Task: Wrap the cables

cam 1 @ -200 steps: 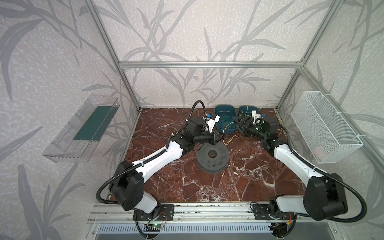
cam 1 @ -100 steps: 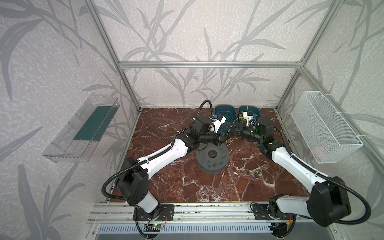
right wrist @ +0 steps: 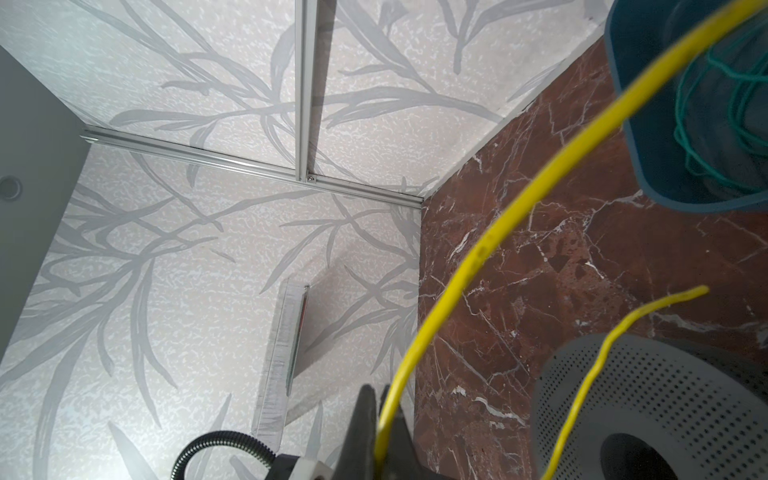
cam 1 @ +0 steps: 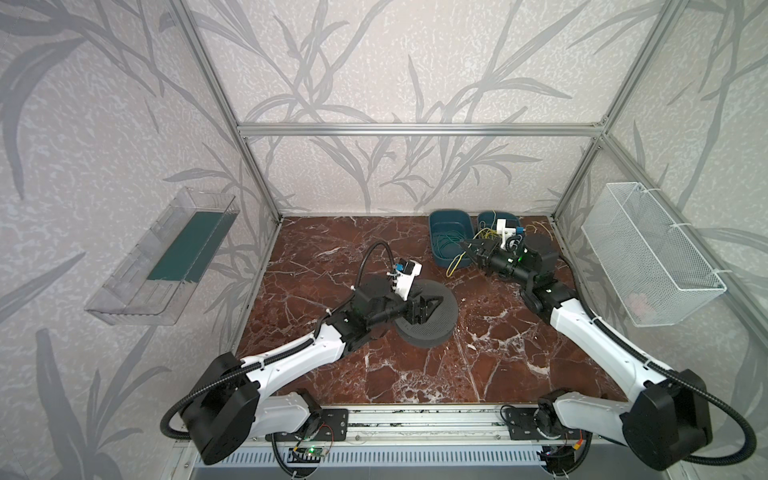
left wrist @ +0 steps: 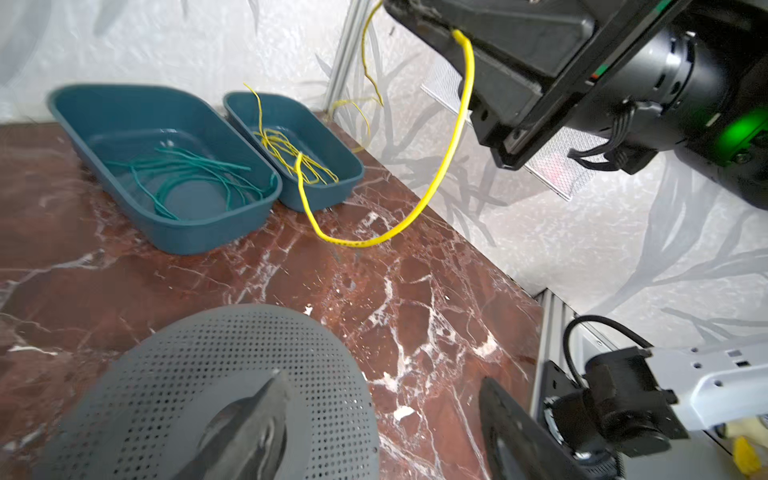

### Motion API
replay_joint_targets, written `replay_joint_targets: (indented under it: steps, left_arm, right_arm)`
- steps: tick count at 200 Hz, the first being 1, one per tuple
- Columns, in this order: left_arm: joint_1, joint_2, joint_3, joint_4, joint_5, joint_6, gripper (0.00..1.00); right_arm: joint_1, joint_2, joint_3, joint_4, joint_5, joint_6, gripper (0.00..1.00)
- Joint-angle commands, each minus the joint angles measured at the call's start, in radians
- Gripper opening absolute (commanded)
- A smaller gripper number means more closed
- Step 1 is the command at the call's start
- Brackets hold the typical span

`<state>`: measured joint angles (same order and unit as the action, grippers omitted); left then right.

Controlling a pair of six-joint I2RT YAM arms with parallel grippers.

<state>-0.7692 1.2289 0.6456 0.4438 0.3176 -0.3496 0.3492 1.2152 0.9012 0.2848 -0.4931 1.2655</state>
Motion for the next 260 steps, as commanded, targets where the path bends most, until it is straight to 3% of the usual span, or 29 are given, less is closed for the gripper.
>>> replay_joint_targets:
  steps: [1, 30, 56, 76, 129, 168, 202, 260]
  left_arm:
    - [-0.055, -0.024, -0.041, 0.214, -0.183, 0.155, 0.74]
    - [-0.157, 0.049, -0.102, 0.472, -0.392, 0.419, 0.72]
    - [-0.173, 0.182, -0.145, 0.797, -0.422, 0.610, 0.67]
    - [-0.173, 0.285, -0.150, 0.968, -0.485, 0.648, 0.67]
    - [-0.173, 0.366, -0.084, 0.974, -0.523, 0.623, 0.57]
    - [-0.173, 0.428, 0.016, 0.974, -0.419, 0.662, 0.57]
    - [-0.173, 0.486, 0.091, 0.974, -0.407, 0.667, 0.57]
    - [-0.173, 0.537, 0.111, 0.974, -0.381, 0.659, 0.27]
  right_arm:
    - [0.019, -0.035, 0.007, 0.033, 0.031, 0.037, 0.00]
    - [0.038, -0.052, 0.009, 0.039, 0.027, 0.053, 0.00]
    - [0.048, -0.077, 0.005, 0.032, 0.022, 0.054, 0.00]
    - [0.048, -0.101, 0.001, 0.020, 0.024, 0.056, 0.00]
    - [0.049, -0.149, -0.009, 0.008, 0.016, 0.067, 0.00]
    - [0.055, -0.158, -0.040, 0.050, 0.023, 0.105, 0.00]
    - [0.063, -0.166, -0.056, 0.075, 0.024, 0.124, 0.00]
    - [0.064, -0.196, -0.059, 0.067, 0.073, 0.127, 0.00]
